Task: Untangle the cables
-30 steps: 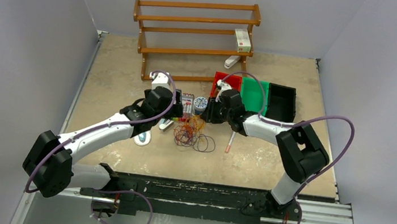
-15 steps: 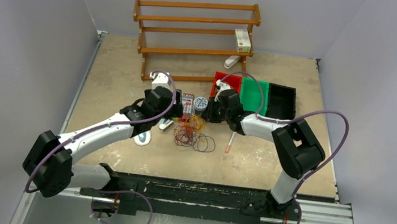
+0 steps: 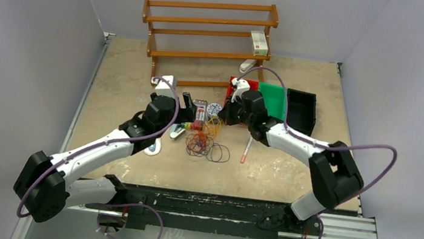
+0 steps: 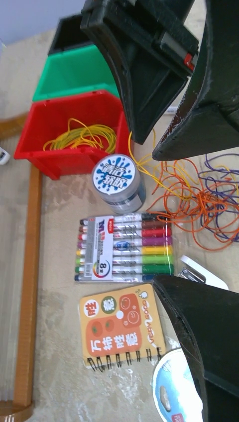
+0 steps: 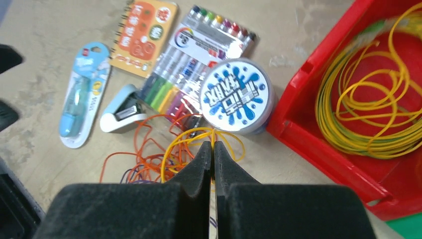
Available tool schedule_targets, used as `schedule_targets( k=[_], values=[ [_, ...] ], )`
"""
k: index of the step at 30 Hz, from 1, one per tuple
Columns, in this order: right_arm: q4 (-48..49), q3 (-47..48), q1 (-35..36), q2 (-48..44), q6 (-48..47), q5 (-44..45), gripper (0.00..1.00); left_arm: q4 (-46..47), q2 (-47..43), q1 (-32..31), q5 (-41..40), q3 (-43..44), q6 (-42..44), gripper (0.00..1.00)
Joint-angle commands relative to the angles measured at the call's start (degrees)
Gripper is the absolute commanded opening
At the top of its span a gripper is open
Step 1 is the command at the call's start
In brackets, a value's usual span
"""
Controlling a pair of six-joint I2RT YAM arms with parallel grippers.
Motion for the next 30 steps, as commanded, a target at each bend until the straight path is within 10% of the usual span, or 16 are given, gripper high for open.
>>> schedule_targets(
  k=[1,14,30],
  values=[
    [-2.7,2.1,0.3,-5.5,-7.1,-2.3,0.0,12.5,-3.6,0.5,0.2,-3.4,2.7,0.84],
    [-10.0,11.1,0.3,-10.5,-14.8,-14.8,0.0,45.7,-10.3,0.4,14.0,-19.7,15.0,0.86],
    [-14.4,15.2,0.3,-9.1,-16.6,-24.1,0.0,60.9,2.5,-2.2,16.9,-20.9,27.3,0.87]
  ],
)
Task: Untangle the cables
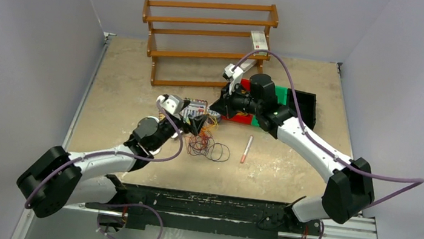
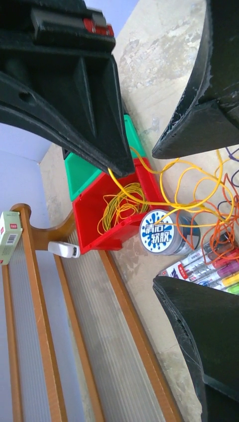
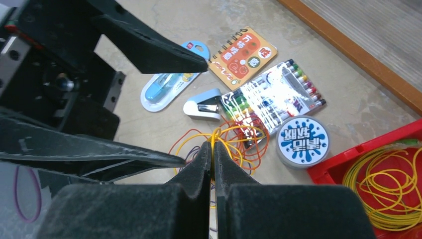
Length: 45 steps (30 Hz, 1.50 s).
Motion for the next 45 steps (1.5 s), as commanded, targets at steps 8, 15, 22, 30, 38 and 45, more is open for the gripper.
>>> schedule_targets(
  k=[8,15,22,30,38,45],
  values=[
    [-1.8,3.5,0.3,-1.3,-1.4,-5.5,0.0,17.2,9.6,-0.2,-5.2,0.5,3.3,0.84],
    [0.2,2.6,0.3,-4.0,0.4,-6.4,0.0,20.3,16.6,-0.2,0.0,3.1,2.6,0.79],
    [1.2,2.1,0.3,-8.7,2.0,-7.3,0.0,27.5,24.2,-0.2,-1.6,0.2,-0.7,0.68],
    [0.7,5.7,0.3,-12.7,3.6,-10.1,0.0,33.8,33.1,-0.2,-2.5,-1.3,-2.5,0.6],
    [-0.4,11.7,0.3,-15.5,5.4,-7.7,0.0,36.3,34.8,-0.2,-1.5,-4.3,-4.3,0.55],
    [-3.4,18.5,0.3,-15.0,2.6,-1.0,0.0,36.8,35.1,-0.2,-1.8,-6.0,-5.0,0.55]
  ],
)
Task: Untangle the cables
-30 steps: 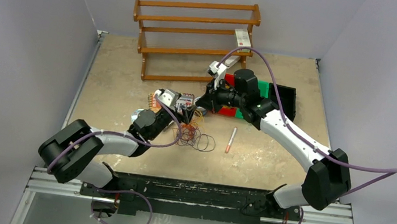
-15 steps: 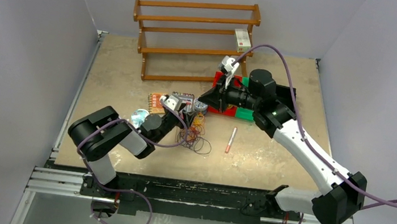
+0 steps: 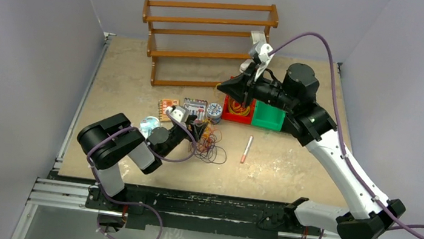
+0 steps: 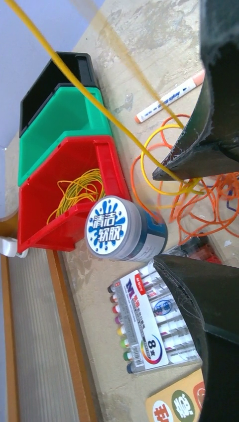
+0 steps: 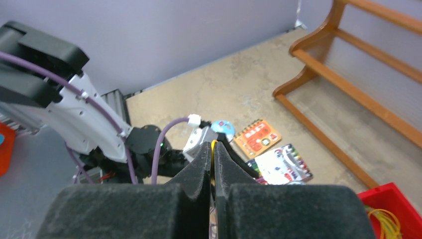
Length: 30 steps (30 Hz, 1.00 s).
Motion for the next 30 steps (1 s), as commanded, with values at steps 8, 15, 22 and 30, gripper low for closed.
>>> schedule_targets(
  k=[8,15,22,30],
  values=[
    [5.7,11.4,0.3,-1.5,-2.8,11.5,0.0,0.0,0.7,0.1,0.4,-1.9,-0.6,0.54],
    [7.0,16.7,0.3,-0.5,-4.3,13.9,0.0,-1.8,0.7,-0.1,0.6,-2.1,-0.4,0.54],
    [8.4,19.0,0.3,-1.3,-5.7,17.7,0.0,-2.8,0.8,-0.1,0.8,-2.3,-0.5,0.5],
    [8.1,19.6,0.3,-2.1,-7.1,21.2,0.0,-4.5,1.5,-0.1,1.6,-1.7,-0.5,0.27]
  ],
)
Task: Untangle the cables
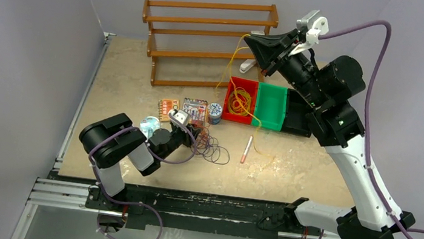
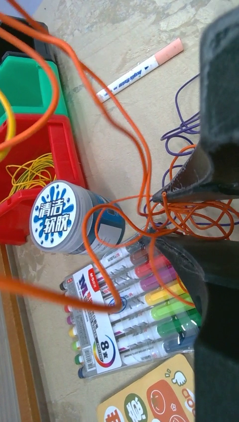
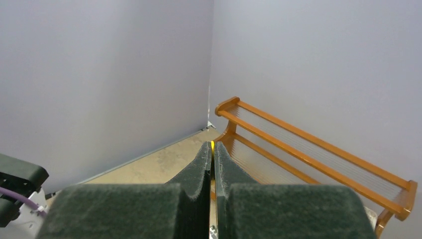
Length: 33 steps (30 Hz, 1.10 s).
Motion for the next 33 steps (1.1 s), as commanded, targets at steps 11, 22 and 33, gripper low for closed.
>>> schedule_targets(
  k=[11,22,33],
  values=[
    [8.1,-0.2,0.2,-5.9,-5.5,20.9,0.0,-2.0,2.2,-0.1,1.1,0.9,-2.5,0.0],
    [15.7,-2.1,0.2,-11.5,-11.5,37.8,0.0,-1.2,4.2,0.0,-1.3,0.1,-4.1,0.0],
    [21.5,-1.1,0.3,-13.6,-20.7,46.4,0.0,0.2,5.8,-0.1,-2.8,-0.9,-4.9,0.0]
  ],
)
